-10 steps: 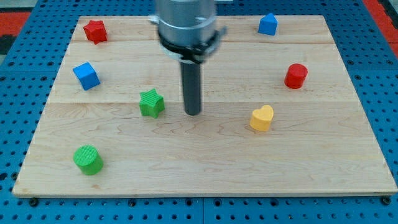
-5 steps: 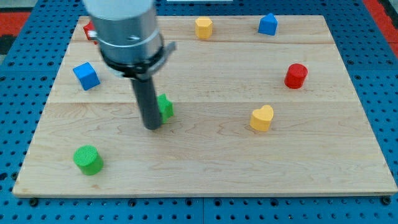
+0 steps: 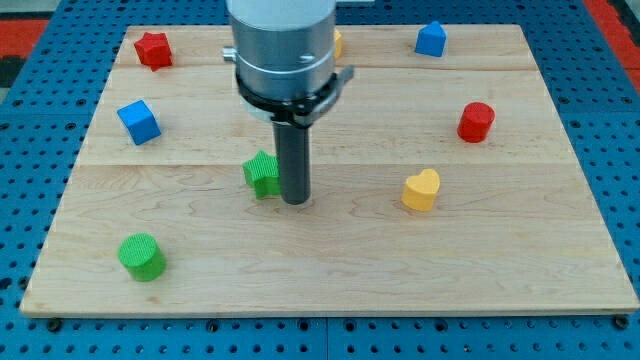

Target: Push the green star diagonal to the yellow heart

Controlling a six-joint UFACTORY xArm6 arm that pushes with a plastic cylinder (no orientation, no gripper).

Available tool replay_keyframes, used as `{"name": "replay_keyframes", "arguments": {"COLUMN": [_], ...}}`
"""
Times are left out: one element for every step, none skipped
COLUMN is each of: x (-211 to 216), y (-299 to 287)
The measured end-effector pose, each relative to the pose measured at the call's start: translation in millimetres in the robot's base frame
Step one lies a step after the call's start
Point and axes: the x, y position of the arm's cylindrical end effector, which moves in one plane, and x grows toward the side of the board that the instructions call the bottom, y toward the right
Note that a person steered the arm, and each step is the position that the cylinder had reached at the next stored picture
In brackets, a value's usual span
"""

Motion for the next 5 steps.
{"name": "replay_keyframes", "arguments": {"x": [-42,-79,-57,-13,50], "y": [24,-43,-68,16,53]}}
